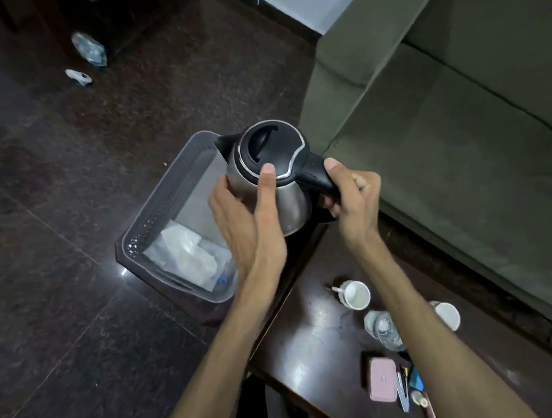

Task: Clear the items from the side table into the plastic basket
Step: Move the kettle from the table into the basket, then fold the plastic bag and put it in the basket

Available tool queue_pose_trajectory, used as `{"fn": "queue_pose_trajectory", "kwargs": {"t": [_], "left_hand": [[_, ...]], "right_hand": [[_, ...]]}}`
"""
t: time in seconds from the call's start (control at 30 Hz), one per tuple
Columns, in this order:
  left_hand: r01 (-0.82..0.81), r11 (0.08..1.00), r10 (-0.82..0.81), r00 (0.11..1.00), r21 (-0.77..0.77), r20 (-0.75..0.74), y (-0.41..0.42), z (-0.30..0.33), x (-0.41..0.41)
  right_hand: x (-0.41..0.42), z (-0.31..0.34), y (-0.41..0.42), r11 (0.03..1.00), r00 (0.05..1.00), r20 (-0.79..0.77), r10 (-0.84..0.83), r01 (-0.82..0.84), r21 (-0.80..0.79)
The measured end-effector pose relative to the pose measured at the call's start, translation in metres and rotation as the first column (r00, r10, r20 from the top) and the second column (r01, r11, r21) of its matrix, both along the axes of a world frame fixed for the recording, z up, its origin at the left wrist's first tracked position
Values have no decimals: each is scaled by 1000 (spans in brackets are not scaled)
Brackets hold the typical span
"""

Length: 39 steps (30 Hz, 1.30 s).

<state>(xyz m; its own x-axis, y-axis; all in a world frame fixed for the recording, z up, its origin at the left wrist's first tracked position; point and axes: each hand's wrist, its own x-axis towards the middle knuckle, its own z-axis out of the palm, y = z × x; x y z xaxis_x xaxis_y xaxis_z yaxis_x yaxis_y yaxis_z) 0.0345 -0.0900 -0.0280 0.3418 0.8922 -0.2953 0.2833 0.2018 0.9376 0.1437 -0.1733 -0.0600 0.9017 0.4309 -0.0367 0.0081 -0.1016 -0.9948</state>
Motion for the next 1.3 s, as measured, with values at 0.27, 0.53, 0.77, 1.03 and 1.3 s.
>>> {"fn": "queue_pose_trajectory", "kwargs": {"t": [0.27, 0.53, 0.77, 1.03, 1.3], "left_hand": [[7, 1000, -7, 1000, 14, -23, 86, -41, 11], [0, 999, 1, 1000, 35, -28, 114, -82, 11], [45, 999, -43, 997, 26, -61, 118, -106, 1], [104, 994, -102, 990, 19, -97, 115, -107, -12], [106, 975, -31, 936, 198, -350, 99, -124, -89]], "right_hand": [[4, -52, 90, 1000, 1000, -15, 9, -9, 25], [4, -104, 124, 999, 999, 39, -36, 37, -25], [-1, -130, 122, 999, 999, 45, -30, 32, -36], [-5, -115, 110, 995, 998, 53, 16, -10, -103], [-80, -116, 63, 925, 935, 311, -168, 259, -279]]}}
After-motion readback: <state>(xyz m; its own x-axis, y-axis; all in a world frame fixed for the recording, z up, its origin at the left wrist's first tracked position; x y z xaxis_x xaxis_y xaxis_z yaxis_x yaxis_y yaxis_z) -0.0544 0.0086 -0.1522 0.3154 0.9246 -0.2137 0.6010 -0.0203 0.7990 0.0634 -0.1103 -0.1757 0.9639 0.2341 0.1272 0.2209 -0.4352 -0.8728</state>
